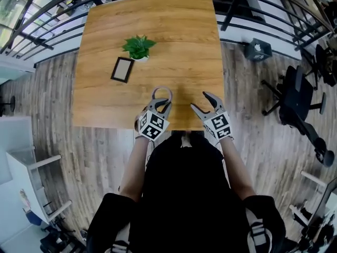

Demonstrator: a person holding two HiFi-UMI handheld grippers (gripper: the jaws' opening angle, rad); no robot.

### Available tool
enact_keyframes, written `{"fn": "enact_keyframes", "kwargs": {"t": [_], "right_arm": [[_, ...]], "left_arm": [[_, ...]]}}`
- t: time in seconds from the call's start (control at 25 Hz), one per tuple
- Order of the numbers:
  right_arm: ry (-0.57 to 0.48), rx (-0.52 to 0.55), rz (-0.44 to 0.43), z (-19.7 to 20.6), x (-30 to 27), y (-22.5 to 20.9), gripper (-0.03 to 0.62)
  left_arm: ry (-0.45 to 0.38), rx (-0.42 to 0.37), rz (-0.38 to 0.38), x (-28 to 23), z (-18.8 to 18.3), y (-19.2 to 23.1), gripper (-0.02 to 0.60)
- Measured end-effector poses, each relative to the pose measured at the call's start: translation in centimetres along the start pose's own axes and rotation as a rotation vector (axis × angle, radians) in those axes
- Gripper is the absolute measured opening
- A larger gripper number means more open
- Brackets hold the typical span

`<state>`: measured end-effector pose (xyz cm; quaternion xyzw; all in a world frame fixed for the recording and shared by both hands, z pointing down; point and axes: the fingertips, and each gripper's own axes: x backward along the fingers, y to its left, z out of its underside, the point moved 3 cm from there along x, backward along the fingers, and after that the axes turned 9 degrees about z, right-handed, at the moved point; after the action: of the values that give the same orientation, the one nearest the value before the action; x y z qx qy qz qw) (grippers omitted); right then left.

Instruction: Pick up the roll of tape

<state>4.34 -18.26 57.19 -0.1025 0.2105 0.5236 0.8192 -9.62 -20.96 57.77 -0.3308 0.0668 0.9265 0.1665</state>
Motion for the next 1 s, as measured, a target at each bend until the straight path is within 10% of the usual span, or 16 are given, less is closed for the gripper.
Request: {"fn": "enact_keyframes", "kwargs": {"t": [1.0], "right_arm": [[-0.048,0.132,-0.27,-2.3,-2.5,-1.0,0.273]], "left_arm": [[-0.018,0.196,-0.278,3.4,-0.5,-3.2,0.057]]}}
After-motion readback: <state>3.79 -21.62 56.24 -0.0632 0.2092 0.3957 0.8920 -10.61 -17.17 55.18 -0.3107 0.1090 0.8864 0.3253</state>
